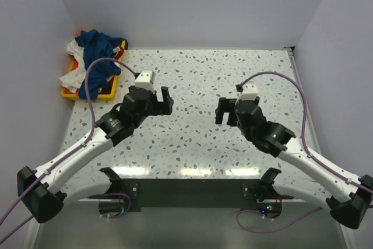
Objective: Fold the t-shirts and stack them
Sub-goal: Grab the tshirt from the pile
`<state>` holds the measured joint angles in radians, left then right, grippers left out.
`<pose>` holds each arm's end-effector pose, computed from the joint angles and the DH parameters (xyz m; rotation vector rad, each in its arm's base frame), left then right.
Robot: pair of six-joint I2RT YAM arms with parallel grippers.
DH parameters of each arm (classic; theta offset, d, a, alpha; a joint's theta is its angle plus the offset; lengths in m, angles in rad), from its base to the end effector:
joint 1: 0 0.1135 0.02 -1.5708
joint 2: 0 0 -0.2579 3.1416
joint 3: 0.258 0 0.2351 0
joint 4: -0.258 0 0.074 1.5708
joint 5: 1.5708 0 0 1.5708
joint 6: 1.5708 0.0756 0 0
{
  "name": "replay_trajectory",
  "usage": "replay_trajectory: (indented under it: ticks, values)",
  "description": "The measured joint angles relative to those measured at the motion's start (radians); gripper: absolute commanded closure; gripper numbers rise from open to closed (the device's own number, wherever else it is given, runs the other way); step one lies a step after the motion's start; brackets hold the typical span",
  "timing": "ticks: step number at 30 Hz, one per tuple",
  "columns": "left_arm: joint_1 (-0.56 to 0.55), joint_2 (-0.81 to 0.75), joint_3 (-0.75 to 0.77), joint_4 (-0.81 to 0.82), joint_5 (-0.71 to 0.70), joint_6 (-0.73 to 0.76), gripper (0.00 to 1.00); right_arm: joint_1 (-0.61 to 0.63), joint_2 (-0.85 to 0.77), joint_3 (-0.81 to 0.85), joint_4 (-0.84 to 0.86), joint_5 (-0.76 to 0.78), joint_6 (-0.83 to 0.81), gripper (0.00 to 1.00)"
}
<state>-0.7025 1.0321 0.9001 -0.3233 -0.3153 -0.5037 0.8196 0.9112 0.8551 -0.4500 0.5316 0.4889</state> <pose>0.2074 -0.1449 0.3003 0.0011 2.0310 -0.4505 0.1741 0.1303 0.2970 -0.0127 2.0131 0.2832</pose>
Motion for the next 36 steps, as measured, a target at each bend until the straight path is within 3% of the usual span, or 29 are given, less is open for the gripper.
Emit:
replay_trajectory:
  ticks: [9, 19, 26, 33, 36]
  values:
    - [0.053, 0.084, 0.138, -0.071, -0.114, -0.010, 0.00, 0.000, -0.021, 0.000, -0.009, -0.045, -0.039, 0.01]
    - [0.442, 0.326, 0.488, -0.118, -0.238, 0.032, 0.11, 0.000, -0.049, -0.024, -0.009, -0.129, -0.046, 0.01]
    - [0.643, 0.519, 0.618, -0.103, -0.299, 0.045, 0.21, 0.000, -0.055, -0.029, -0.014, -0.150, -0.051, 0.01]
    - [0.705, 0.814, 0.703, -0.120, -0.263, 0.032, 0.25, 0.000, -0.068, -0.029, -0.018, -0.156, -0.056, 0.01]
    - [0.709, 0.904, 0.740, -0.138, -0.236, 0.030, 0.32, 0.000, -0.072, -0.029, -0.024, -0.157, -0.056, 0.01]
